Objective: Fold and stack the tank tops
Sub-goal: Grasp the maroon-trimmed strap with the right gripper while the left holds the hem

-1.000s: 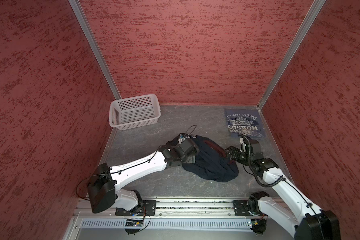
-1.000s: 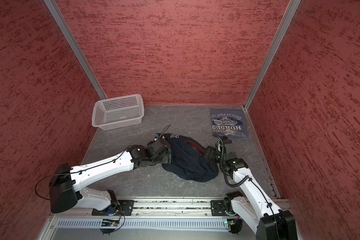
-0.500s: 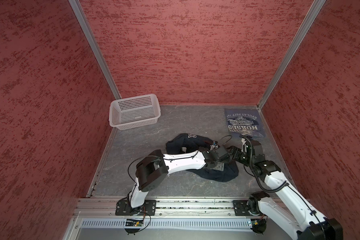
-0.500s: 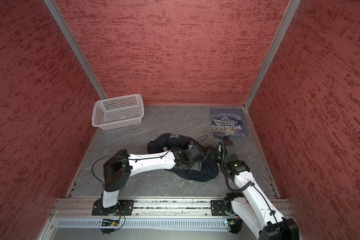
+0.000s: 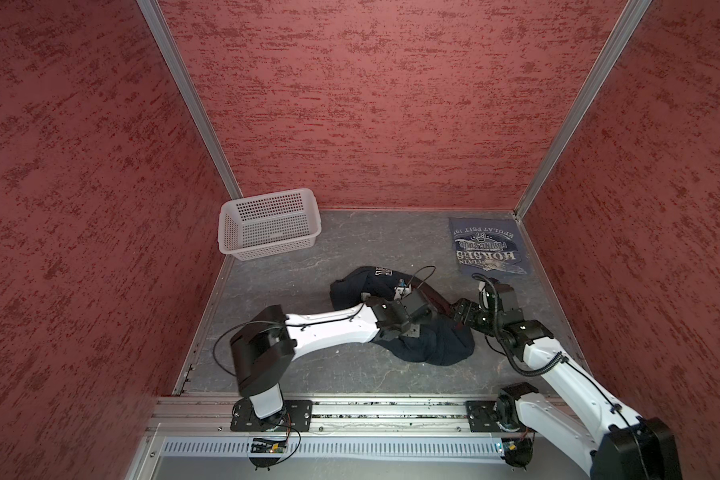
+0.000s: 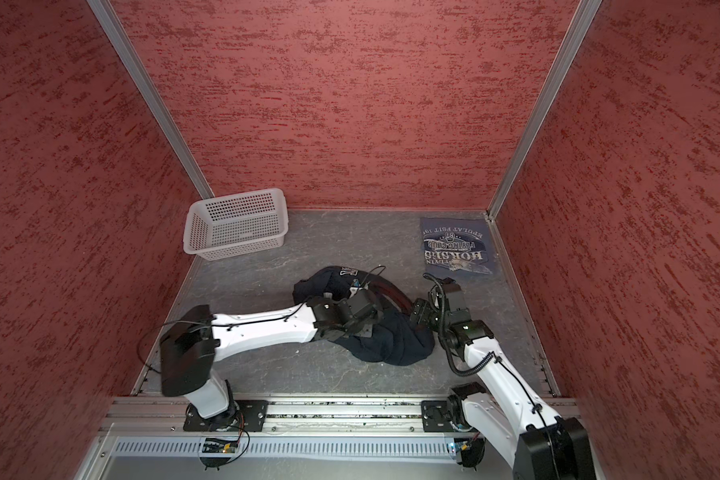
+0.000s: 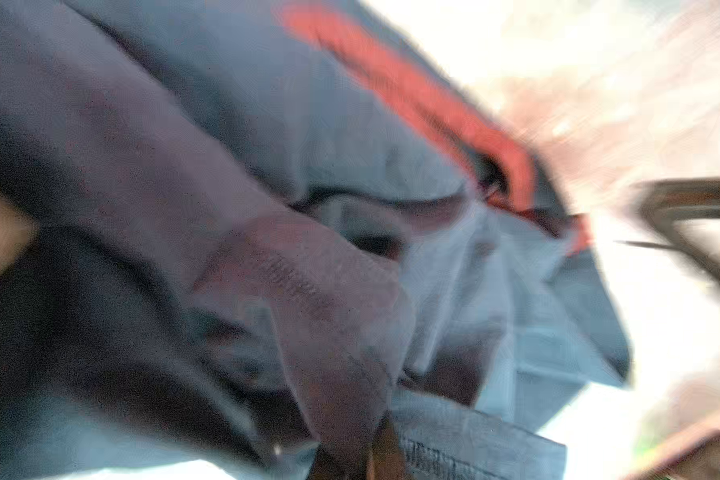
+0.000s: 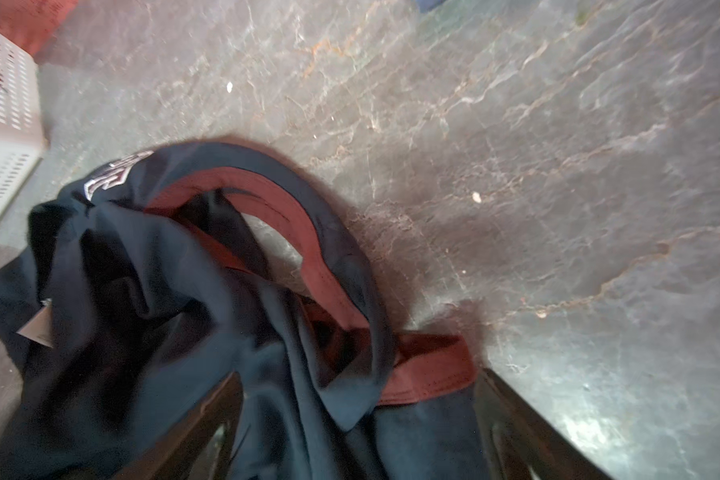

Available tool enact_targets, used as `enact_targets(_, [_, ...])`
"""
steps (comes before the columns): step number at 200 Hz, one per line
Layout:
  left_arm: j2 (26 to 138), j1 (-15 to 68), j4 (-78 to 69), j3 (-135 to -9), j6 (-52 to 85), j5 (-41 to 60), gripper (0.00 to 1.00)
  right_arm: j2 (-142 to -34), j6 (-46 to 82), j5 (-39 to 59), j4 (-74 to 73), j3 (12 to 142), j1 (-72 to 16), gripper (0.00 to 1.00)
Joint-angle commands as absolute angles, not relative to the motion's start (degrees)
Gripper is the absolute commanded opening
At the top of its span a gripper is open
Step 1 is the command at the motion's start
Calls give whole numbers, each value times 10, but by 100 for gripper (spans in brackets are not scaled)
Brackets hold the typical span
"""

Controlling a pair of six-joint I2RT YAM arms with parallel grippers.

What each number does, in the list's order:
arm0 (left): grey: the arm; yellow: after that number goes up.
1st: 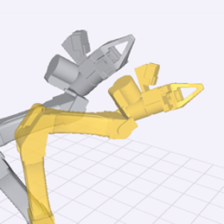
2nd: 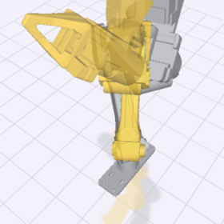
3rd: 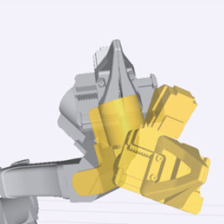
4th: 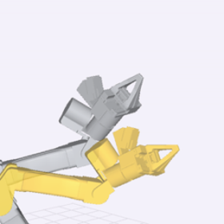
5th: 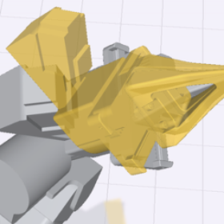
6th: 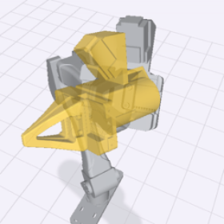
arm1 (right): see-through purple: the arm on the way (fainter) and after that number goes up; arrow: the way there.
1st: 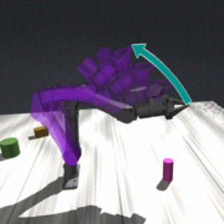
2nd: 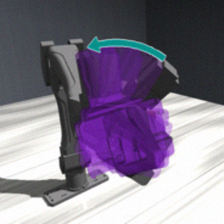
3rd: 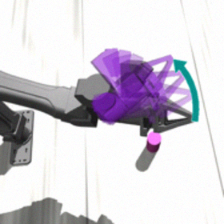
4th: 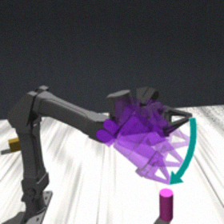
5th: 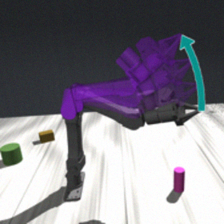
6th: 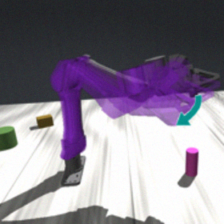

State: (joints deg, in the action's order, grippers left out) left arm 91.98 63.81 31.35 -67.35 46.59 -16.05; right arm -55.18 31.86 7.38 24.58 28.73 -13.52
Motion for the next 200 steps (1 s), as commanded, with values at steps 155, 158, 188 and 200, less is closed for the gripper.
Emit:
enact_targets(155, [503,392,314,-370,475,-49,4,-734,261,-16,227,460,-215,0])
enact_targets(158, [504,384,318,-380,467,-46,4,-725,257,-33,238,468,-214,0])
enact_targets(188, [500,302,387,-533,365,-38,1,-624,204,-171,346,625,-208,0])
enact_targets(200, [478,289,398,-580,338,-56,1,-590,187,-192,370,682,-205,0])
